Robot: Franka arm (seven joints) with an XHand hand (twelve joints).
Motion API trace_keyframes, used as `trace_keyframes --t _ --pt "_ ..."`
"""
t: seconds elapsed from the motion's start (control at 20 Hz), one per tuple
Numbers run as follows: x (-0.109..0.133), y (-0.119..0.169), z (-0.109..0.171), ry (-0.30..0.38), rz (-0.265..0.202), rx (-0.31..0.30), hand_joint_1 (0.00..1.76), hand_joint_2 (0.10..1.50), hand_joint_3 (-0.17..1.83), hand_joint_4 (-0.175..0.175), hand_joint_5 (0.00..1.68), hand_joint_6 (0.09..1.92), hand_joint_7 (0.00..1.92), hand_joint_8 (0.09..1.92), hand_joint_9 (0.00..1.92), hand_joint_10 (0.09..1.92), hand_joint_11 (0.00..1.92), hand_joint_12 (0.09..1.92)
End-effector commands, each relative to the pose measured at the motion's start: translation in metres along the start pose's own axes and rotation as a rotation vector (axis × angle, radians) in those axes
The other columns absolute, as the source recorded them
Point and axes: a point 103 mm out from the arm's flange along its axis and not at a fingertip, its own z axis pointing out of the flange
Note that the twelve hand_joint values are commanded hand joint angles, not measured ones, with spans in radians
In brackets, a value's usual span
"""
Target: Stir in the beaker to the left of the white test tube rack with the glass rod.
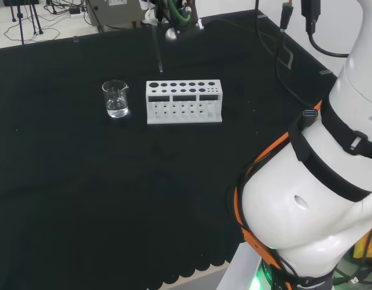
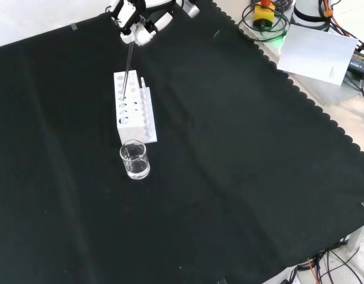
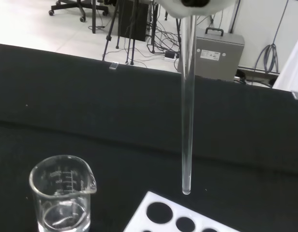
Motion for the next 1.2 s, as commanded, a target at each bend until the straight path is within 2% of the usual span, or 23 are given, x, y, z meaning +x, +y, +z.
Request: trace_keyframes --t 0.05,0.4,0.85,1.2 --pt "0.018 0.011 -0.009 0.003 -0.04 -0.013 1.44 1.13 0.0 -0.175 0.84 0.96 0.96 1.38 1.58 0.91 0.83 1.04" --pt "0.045 0.022 -0.02 0.02 -0.096 -0.034 1.44 1.13 0.0 -0.175 0.84 0.96 0.96 1.39 1.57 0.91 0.83 1.05" --pt "0.066 0.035 -0.008 0.067 -0.15 -0.026 1.44 1.13 0.0 -0.175 0.84 0.96 0.96 1.39 1.57 0.92 0.82 1.05" --pt "0.077 0.04 0.002 0.076 -0.187 -0.021 1.44 1.13 0.0 -0.175 0.84 0.97 0.96 1.39 1.57 0.92 0.82 1.05"
